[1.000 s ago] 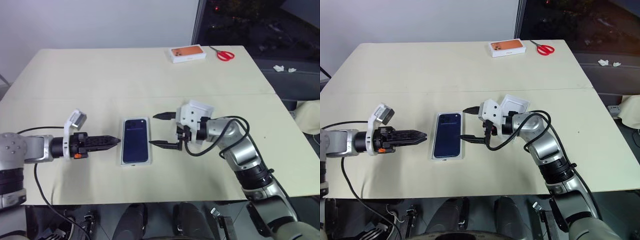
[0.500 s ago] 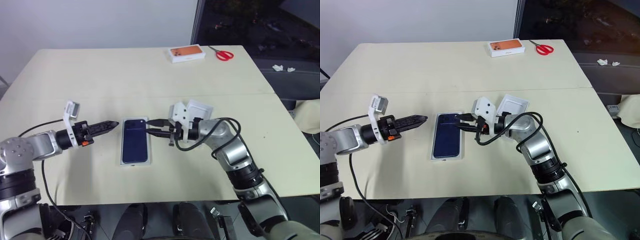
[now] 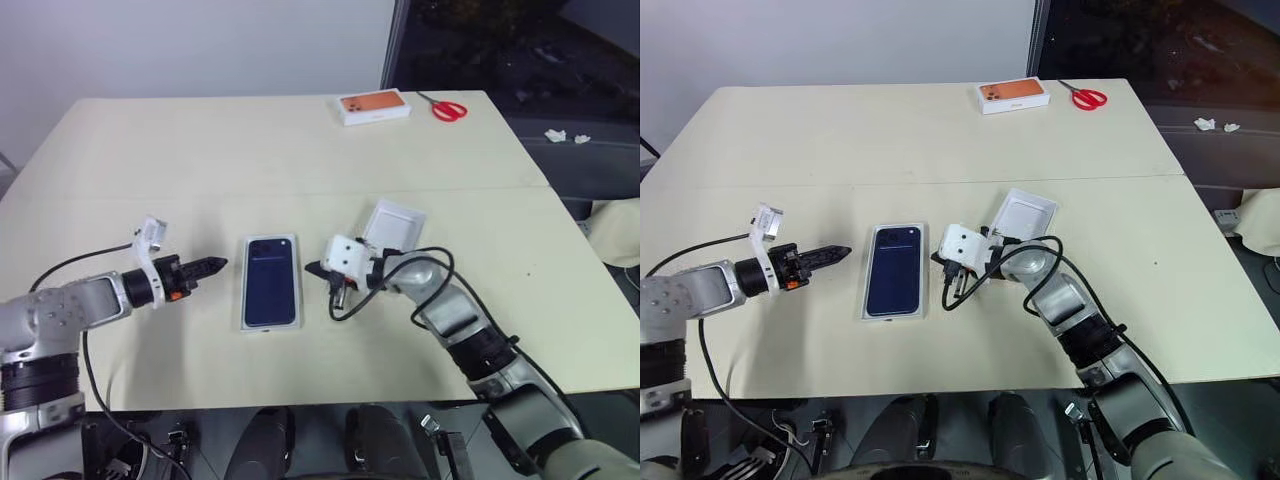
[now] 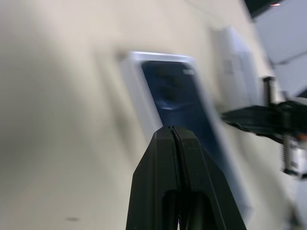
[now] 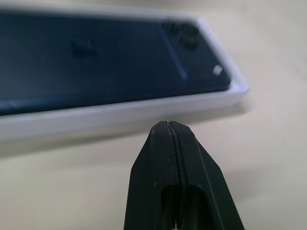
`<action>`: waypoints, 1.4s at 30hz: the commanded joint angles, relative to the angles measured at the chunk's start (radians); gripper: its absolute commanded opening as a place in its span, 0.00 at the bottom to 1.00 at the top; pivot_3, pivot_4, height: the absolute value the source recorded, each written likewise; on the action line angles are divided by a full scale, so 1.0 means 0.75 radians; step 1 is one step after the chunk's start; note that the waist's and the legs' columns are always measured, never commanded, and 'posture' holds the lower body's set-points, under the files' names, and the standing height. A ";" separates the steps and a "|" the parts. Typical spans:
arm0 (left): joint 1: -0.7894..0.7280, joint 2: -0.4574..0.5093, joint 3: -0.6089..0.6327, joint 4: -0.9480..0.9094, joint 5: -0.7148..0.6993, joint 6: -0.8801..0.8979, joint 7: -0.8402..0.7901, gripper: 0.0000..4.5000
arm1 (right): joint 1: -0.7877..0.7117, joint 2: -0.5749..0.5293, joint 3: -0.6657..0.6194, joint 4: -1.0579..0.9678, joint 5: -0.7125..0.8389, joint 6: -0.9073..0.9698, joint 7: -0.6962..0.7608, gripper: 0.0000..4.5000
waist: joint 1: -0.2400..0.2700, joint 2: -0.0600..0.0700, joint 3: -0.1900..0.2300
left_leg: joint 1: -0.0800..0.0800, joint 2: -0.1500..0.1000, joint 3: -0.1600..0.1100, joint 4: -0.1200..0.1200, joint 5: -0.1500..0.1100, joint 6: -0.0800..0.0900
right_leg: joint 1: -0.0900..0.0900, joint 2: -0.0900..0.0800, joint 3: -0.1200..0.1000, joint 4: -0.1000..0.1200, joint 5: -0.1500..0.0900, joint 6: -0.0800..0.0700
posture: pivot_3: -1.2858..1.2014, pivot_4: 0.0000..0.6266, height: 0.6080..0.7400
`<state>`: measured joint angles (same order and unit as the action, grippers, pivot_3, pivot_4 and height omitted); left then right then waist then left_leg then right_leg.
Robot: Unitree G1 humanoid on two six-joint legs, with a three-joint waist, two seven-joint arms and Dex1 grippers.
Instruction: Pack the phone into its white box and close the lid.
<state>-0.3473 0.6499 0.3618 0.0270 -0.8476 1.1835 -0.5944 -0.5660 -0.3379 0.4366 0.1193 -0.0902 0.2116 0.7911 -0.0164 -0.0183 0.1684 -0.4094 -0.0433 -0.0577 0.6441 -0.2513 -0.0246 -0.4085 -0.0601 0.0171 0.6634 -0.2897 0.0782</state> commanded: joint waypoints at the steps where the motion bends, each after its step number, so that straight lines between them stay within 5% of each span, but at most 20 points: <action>1: 0.020 0.010 -0.048 -0.032 0.071 -0.080 0.003 0.01 | -0.031 0.023 0.019 -0.012 -0.065 -0.043 -0.045 0.00 | 0.001 0.000 0.000 | 0.000 0.000 0.000 0.000 0.000 0.000 | 0.000 0.000 0.000 0.000 0.000 0.000 | 0.52 0.24 1.00; 23: -0.097 -0.385 -0.399 0.022 0.244 -0.158 -0.020 0.01 | 0.016 -0.118 -0.049 0.060 -0.127 -0.079 0.008 0.00 | 0.036 0.000 -0.001 | 0.001 -0.003 -0.001 0.004 -0.001 0.001 | 0.006 -0.002 -0.002 -0.001 0.000 0.000 | 0.52 0.24 1.00; 42: -0.241 -0.580 -0.441 0.173 0.350 -0.231 -0.022 0.01 | 0.123 -0.246 -0.142 -0.003 -0.129 -0.053 0.073 0.00 | 0.041 0.001 -0.002 | 0.006 -0.006 -0.003 0.007 -0.001 0.002 | 0.016 -0.003 -0.005 -0.004 0.000 0.001 | 0.52 0.24 1.00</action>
<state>-0.5124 0.2563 0.0978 0.1621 -0.5671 0.9939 -0.5745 -0.4862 -0.5218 0.3114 0.1035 -0.1831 0.1665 0.8355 0.0143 -0.0178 0.1671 -0.4052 -0.0474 -0.0602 0.6491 -0.2521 -0.0229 -0.3962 -0.0623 0.0136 0.6602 -0.2897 0.0786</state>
